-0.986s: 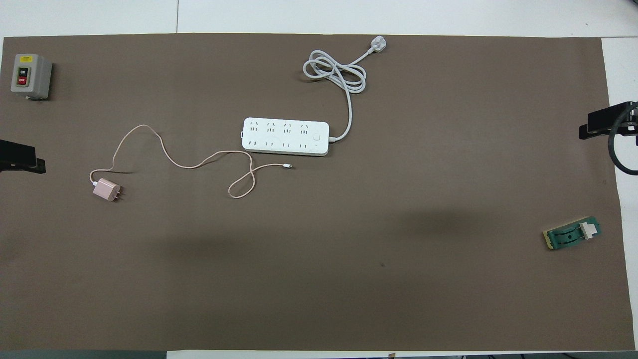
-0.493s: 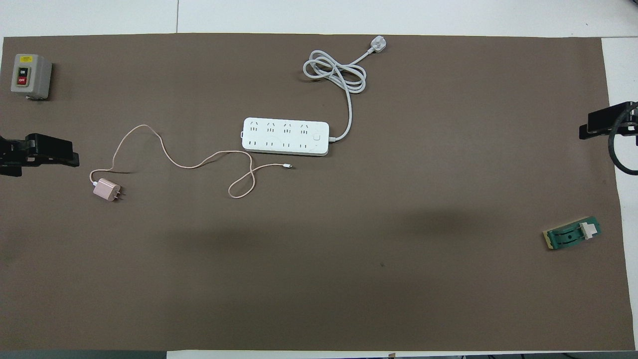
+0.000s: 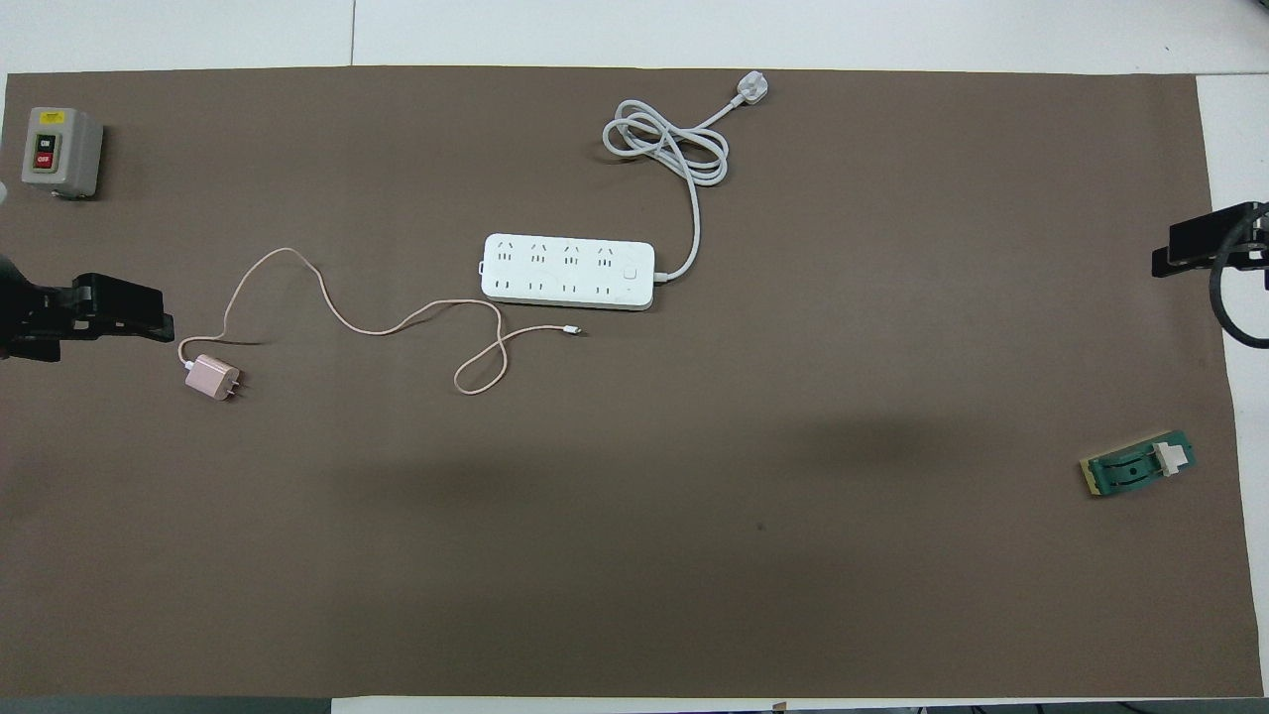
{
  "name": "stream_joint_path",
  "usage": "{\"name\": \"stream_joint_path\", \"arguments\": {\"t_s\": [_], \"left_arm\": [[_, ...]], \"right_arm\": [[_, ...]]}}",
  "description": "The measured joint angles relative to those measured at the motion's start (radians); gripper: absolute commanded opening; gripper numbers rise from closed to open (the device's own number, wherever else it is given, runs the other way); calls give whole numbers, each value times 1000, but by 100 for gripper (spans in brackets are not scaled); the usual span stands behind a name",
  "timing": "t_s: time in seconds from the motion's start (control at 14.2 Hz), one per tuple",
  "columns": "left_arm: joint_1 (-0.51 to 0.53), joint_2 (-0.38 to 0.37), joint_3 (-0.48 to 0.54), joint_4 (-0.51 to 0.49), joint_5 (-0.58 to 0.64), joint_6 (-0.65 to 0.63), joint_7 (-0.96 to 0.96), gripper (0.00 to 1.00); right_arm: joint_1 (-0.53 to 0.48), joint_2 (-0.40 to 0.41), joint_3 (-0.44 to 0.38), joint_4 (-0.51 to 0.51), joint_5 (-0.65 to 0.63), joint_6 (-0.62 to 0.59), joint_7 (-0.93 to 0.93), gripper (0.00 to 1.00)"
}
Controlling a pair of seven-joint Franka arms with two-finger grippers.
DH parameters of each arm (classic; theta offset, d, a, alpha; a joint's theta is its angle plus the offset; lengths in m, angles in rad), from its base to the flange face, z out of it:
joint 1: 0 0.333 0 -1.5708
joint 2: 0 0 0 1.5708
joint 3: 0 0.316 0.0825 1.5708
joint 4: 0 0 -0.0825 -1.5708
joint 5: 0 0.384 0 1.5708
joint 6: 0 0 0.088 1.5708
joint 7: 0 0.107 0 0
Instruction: Unplug charger and place it aside
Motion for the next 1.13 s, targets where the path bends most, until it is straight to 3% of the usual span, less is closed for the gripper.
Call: {"name": "stream_joint_path", "arguments": {"t_s": [1.13], "left_arm": [[-10,-2,-20,4,0,-6,147,100]], "right_arm": [[0,0,0,0,0,0,0,100]]}}
